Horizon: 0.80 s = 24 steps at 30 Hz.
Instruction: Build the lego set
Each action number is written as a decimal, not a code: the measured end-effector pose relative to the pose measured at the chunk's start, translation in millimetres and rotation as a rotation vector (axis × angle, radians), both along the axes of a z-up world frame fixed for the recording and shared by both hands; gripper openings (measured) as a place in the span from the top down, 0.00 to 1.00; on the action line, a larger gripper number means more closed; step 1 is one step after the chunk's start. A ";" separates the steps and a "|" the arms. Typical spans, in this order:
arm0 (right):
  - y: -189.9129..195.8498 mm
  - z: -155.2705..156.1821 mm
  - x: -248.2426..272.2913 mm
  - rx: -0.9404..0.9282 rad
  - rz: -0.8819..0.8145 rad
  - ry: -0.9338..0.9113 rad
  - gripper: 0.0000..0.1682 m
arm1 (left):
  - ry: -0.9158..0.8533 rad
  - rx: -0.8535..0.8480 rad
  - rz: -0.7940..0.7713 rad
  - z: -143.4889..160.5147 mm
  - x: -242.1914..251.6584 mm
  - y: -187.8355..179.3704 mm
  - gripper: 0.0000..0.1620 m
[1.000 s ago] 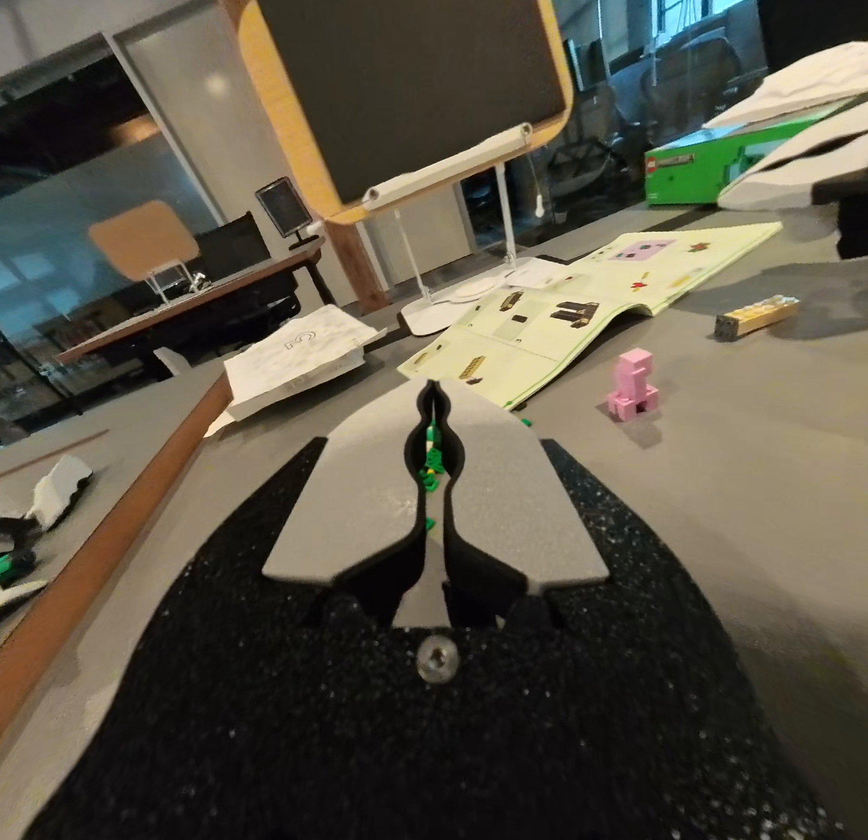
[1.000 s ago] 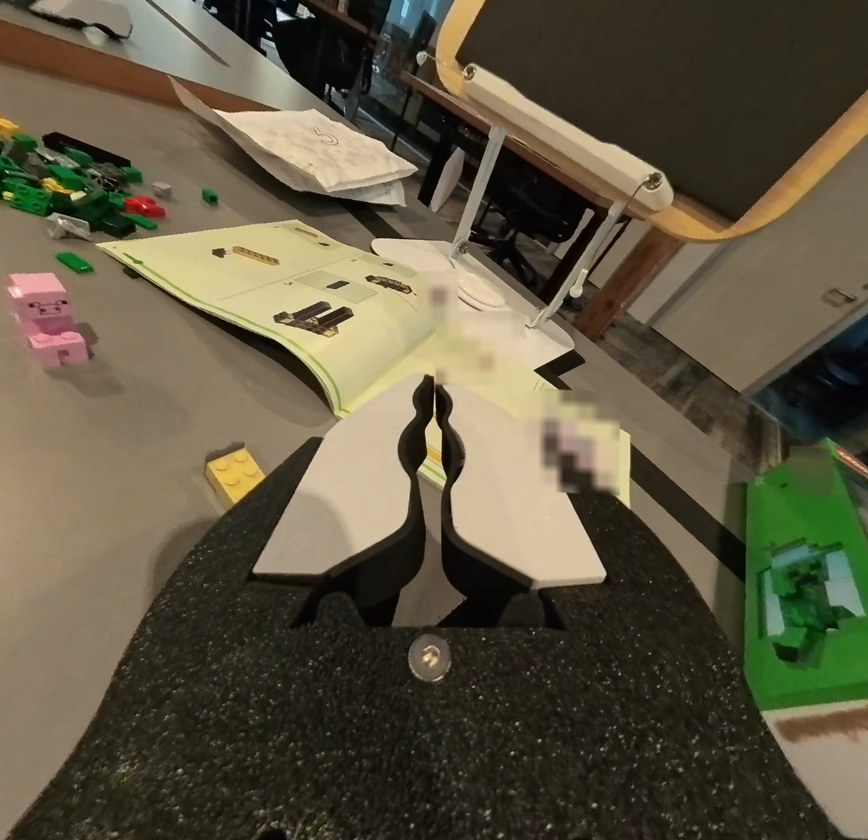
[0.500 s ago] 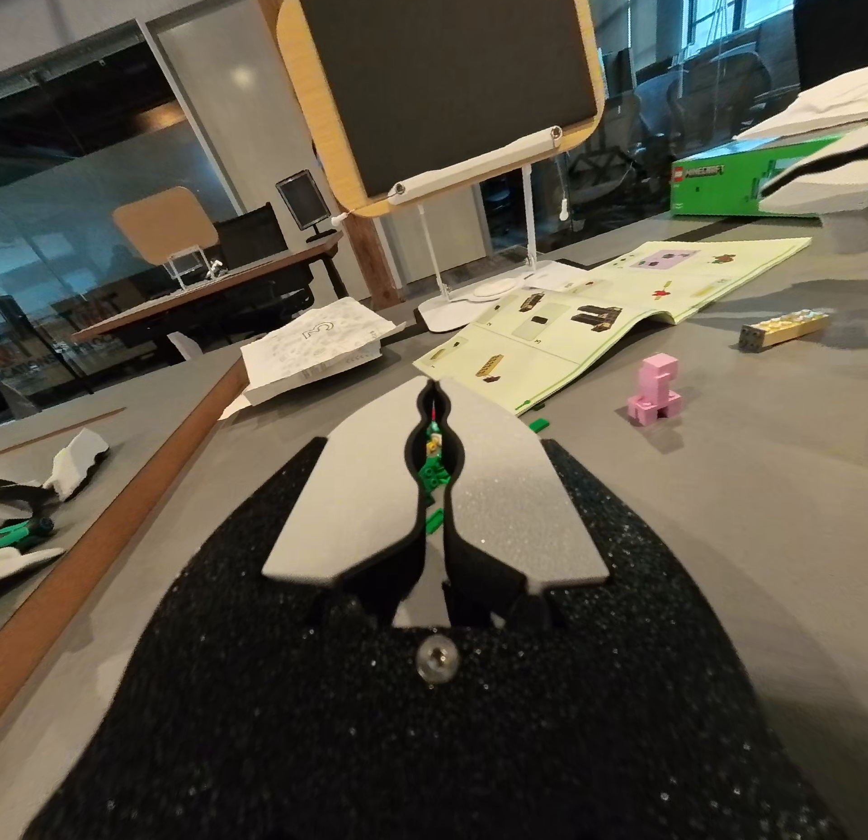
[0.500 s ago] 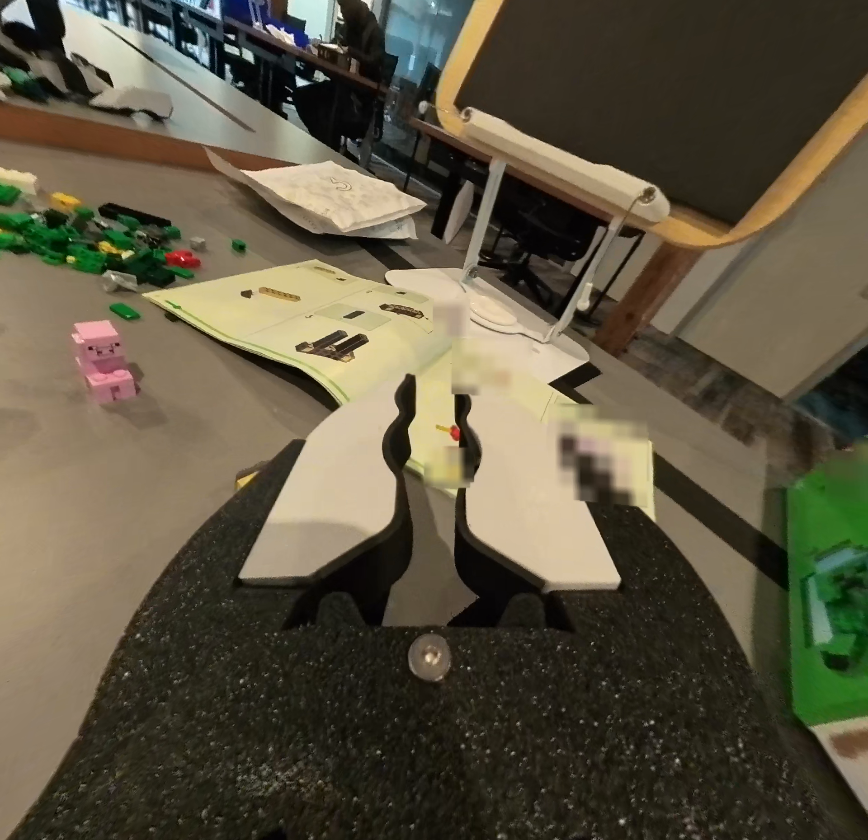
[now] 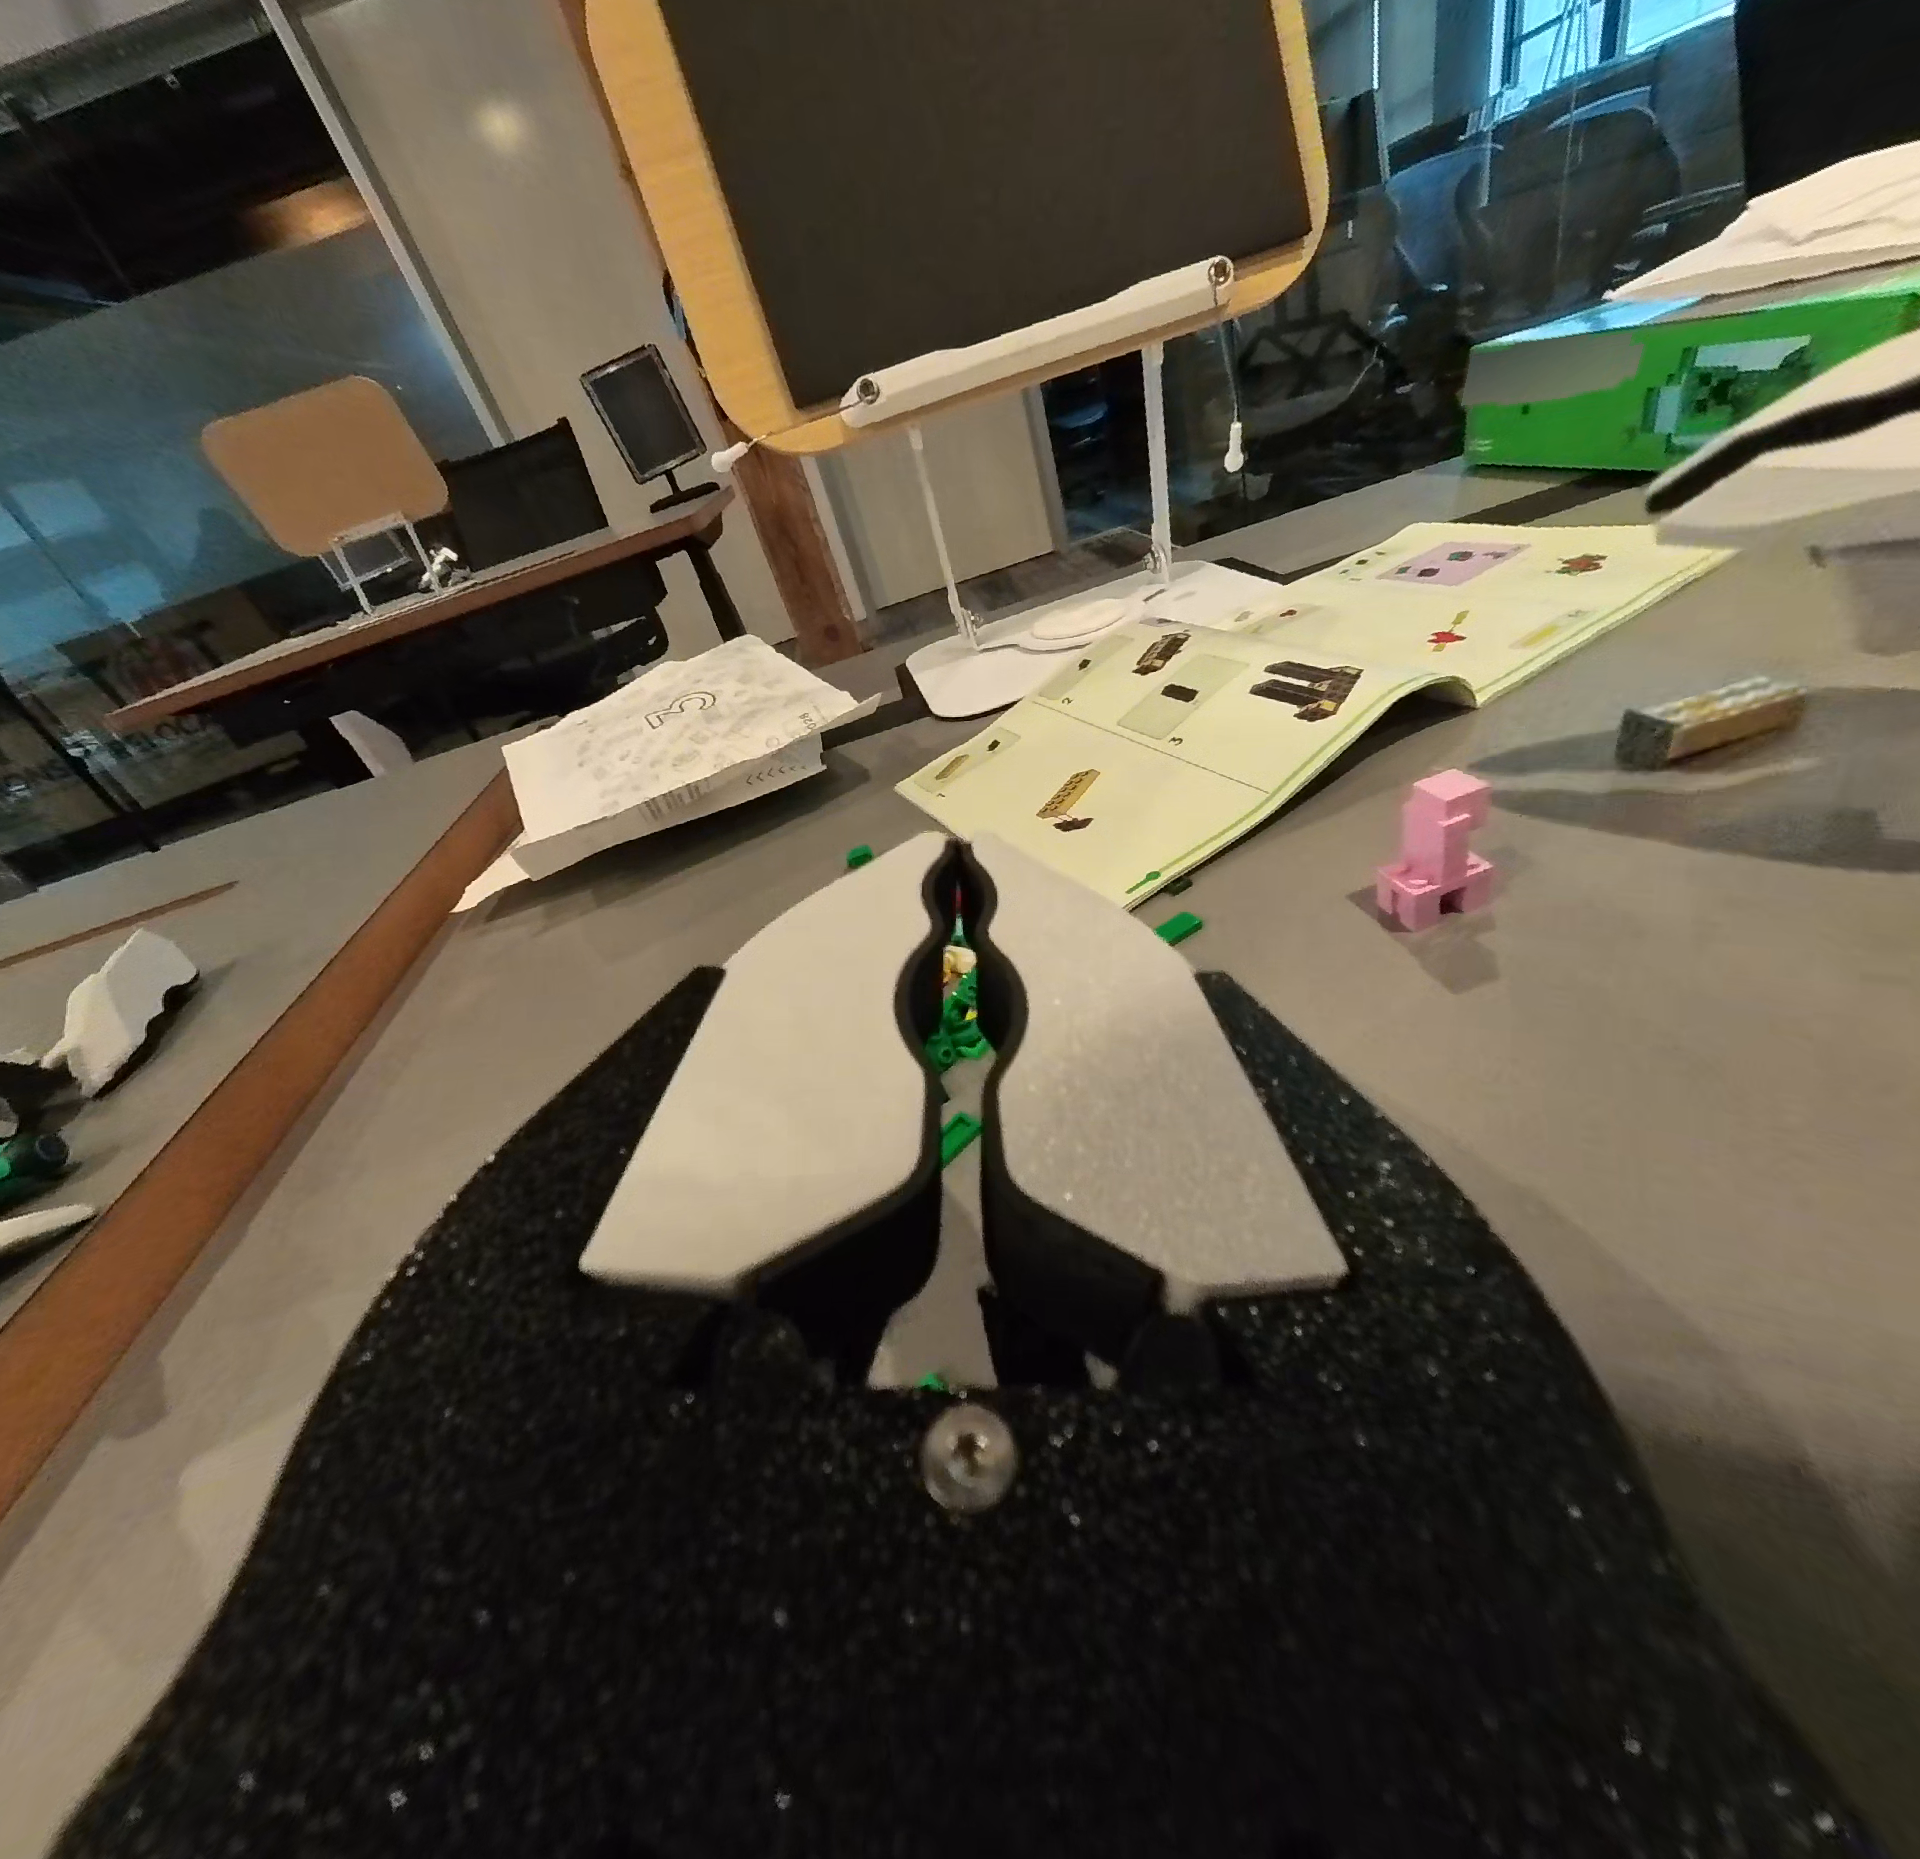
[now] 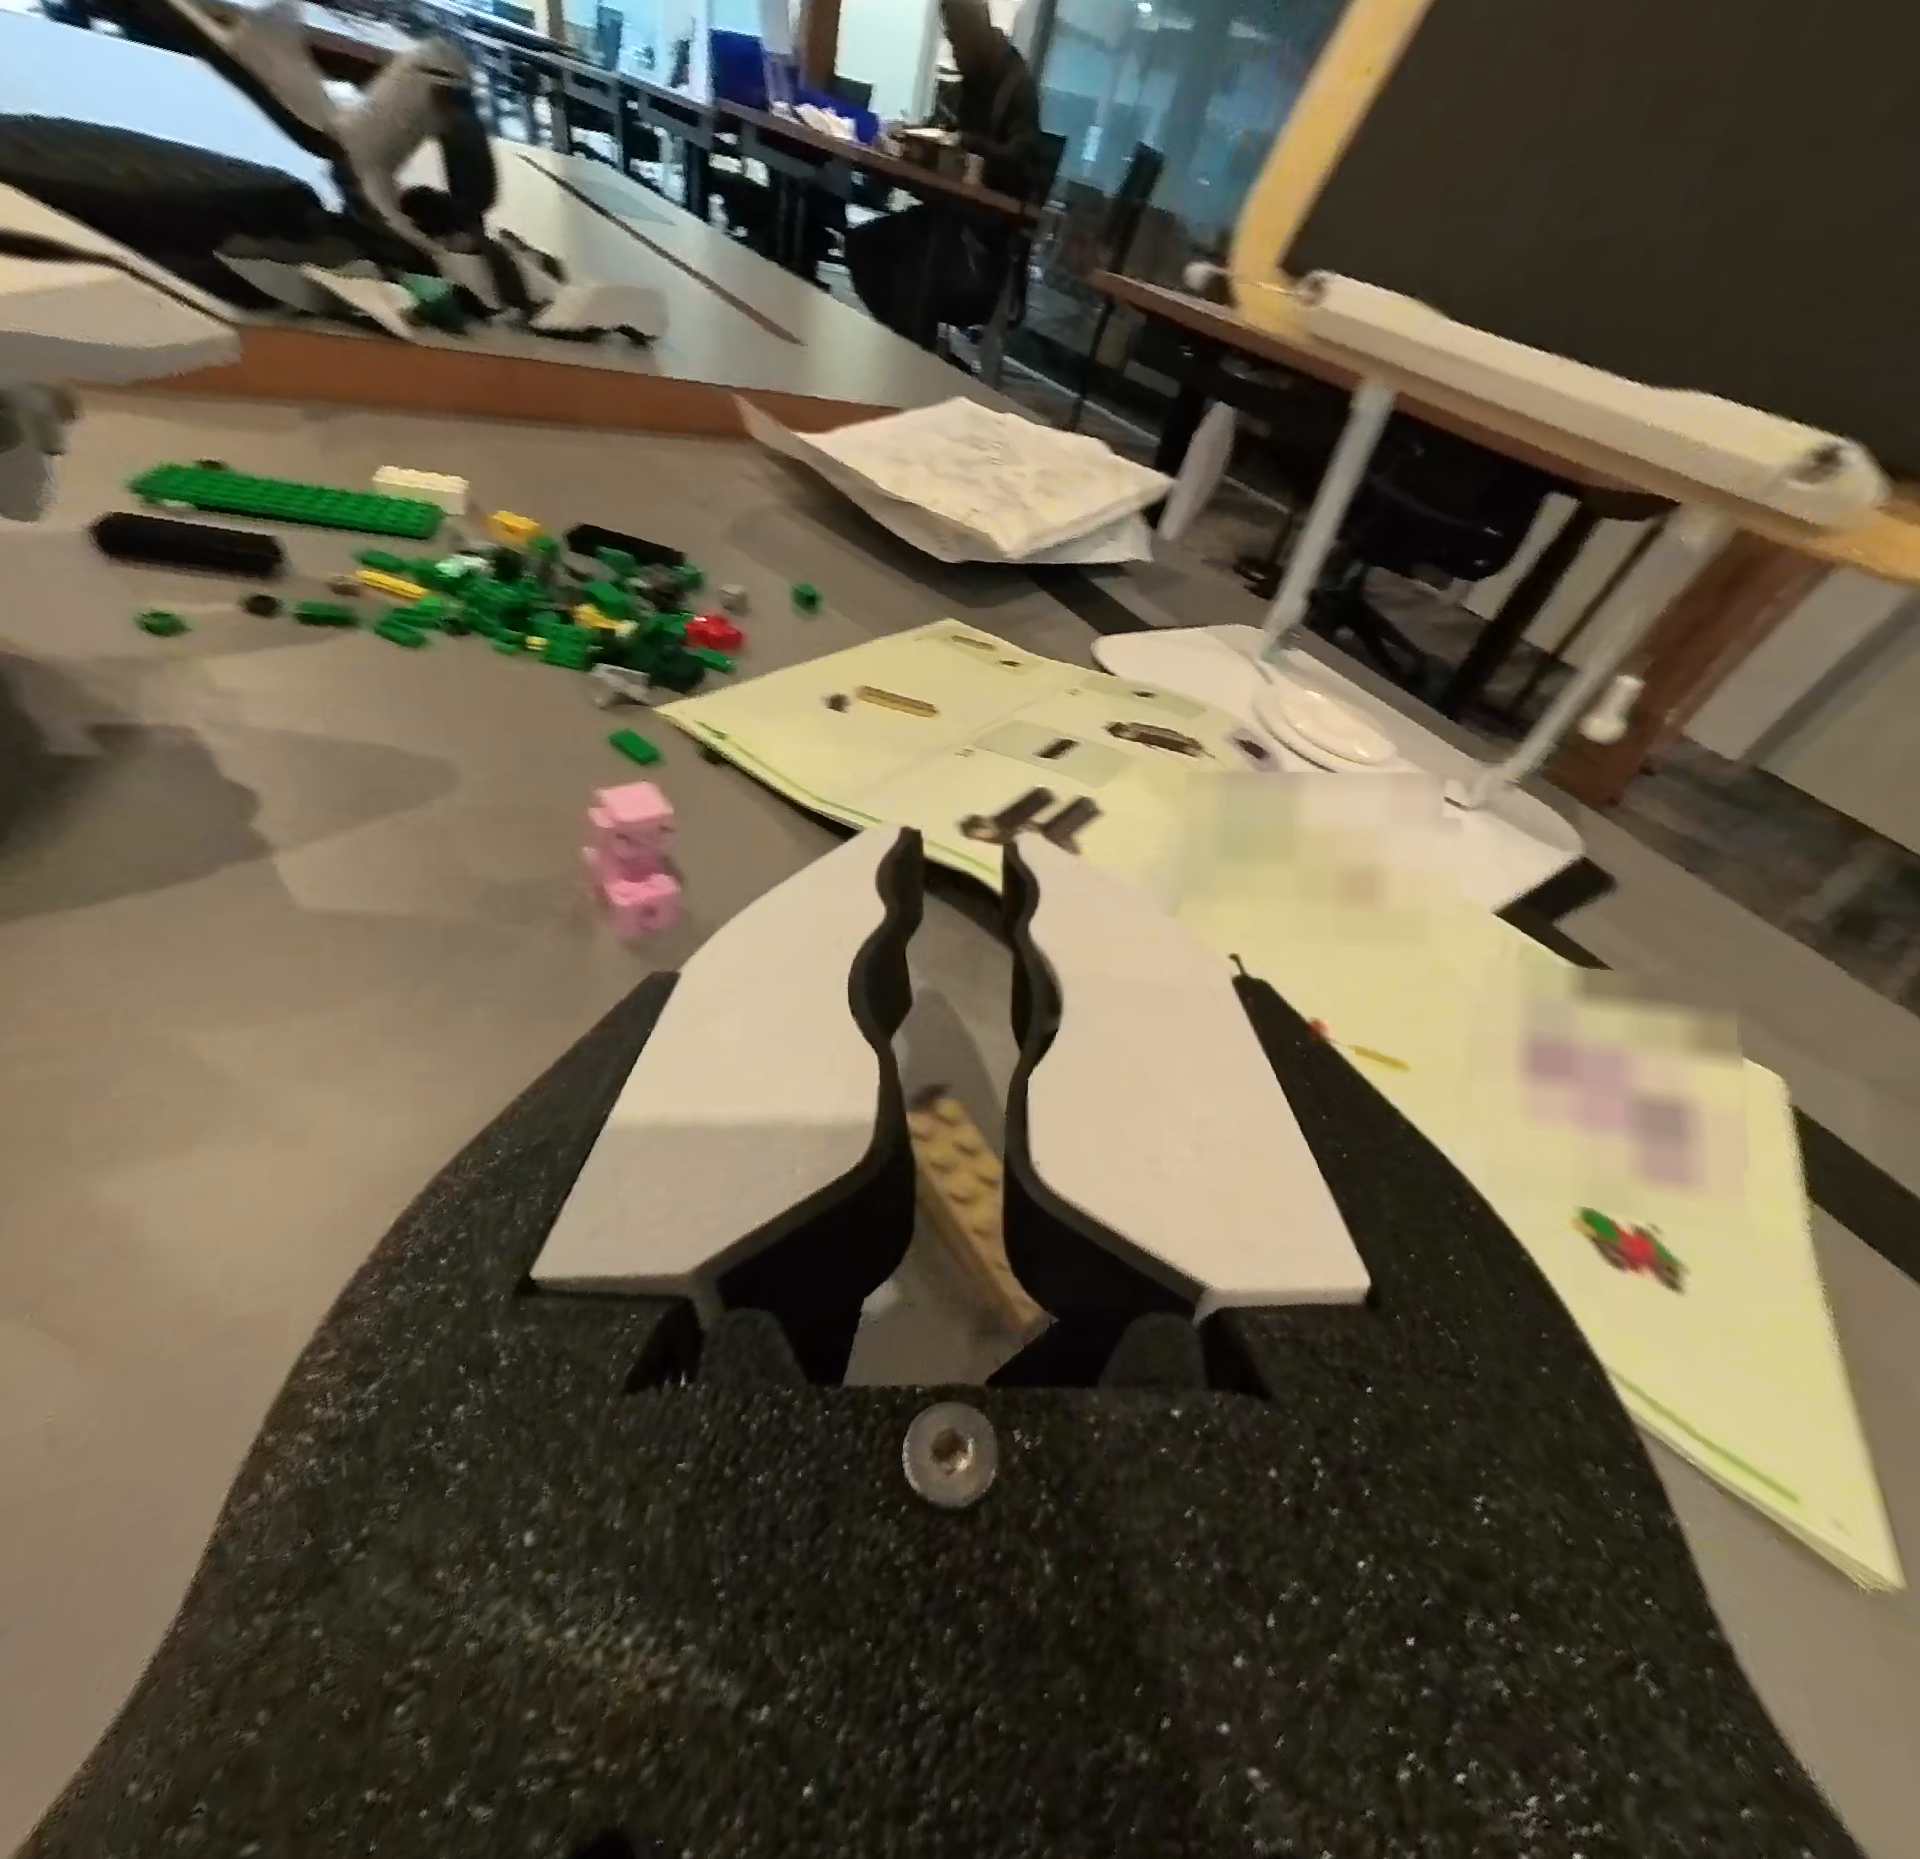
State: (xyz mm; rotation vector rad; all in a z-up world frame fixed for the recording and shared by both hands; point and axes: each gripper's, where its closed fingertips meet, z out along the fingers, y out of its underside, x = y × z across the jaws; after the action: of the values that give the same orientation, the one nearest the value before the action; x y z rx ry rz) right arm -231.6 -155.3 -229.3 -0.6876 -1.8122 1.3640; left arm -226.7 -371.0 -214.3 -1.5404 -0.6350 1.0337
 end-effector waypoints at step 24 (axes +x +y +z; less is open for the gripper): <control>-34.1 -8.9 11.9 0.071 0.116 -0.012 0.94 | -0.027 -0.071 -0.051 -8.6 3.4 16.1 1.00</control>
State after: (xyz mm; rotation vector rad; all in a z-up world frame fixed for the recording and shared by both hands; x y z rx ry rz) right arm -219.6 -189.4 -238.1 -0.5622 -1.9254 1.3653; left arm -223.3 -354.9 -222.9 -1.6266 -0.5797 1.0079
